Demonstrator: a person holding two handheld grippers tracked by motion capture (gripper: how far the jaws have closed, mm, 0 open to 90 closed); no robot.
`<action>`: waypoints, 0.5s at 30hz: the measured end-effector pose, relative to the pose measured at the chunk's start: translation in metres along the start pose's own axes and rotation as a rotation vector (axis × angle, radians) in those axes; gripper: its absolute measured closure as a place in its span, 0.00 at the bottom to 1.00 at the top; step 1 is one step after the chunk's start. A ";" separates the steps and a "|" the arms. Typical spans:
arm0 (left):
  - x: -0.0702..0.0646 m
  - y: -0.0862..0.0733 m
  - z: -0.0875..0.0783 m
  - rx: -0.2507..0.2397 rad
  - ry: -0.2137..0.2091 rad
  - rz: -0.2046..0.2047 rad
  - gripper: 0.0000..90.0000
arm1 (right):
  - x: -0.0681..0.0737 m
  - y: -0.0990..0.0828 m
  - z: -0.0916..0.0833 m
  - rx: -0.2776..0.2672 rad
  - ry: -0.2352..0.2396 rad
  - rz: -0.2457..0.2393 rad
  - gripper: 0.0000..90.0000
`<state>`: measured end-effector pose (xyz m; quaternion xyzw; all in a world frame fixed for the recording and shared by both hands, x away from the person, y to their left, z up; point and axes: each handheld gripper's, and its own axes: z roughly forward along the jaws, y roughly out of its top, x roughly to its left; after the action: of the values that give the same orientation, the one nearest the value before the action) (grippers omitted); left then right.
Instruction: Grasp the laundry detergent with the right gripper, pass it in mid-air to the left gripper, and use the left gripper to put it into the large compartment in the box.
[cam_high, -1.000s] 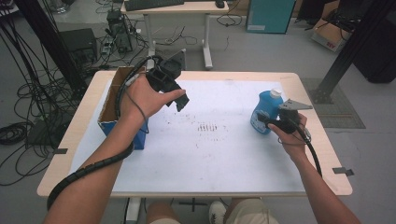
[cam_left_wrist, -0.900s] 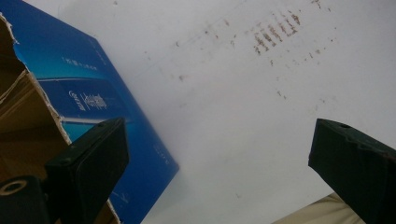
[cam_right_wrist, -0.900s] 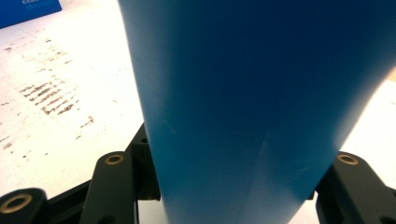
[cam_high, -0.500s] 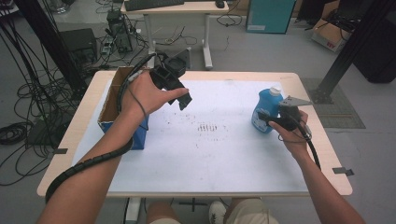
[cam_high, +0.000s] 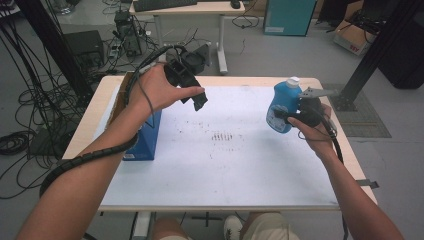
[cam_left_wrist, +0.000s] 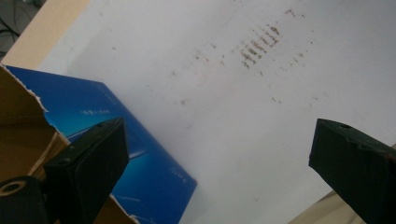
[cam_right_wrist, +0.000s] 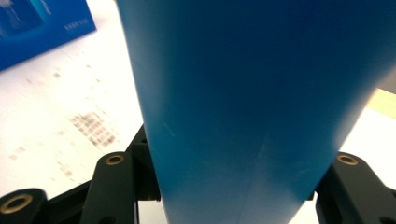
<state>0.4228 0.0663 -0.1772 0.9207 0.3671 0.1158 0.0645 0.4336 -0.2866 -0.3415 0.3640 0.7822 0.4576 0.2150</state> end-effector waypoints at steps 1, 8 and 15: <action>0.001 0.000 -0.002 0.000 -0.005 0.013 0.06 | 0.001 0.004 0.000 0.006 0.012 0.005 0.49; 0.000 0.002 -0.011 -0.020 -0.033 0.079 0.06 | 0.021 0.033 0.005 0.038 0.076 -0.008 0.49; -0.003 0.003 -0.022 -0.030 -0.014 0.127 0.06 | 0.044 0.060 0.014 0.011 0.162 -0.032 0.49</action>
<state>0.4171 0.0628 -0.1559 0.9418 0.3059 0.1184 0.0733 0.4365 -0.2261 -0.2961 0.3144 0.8052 0.4779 0.1566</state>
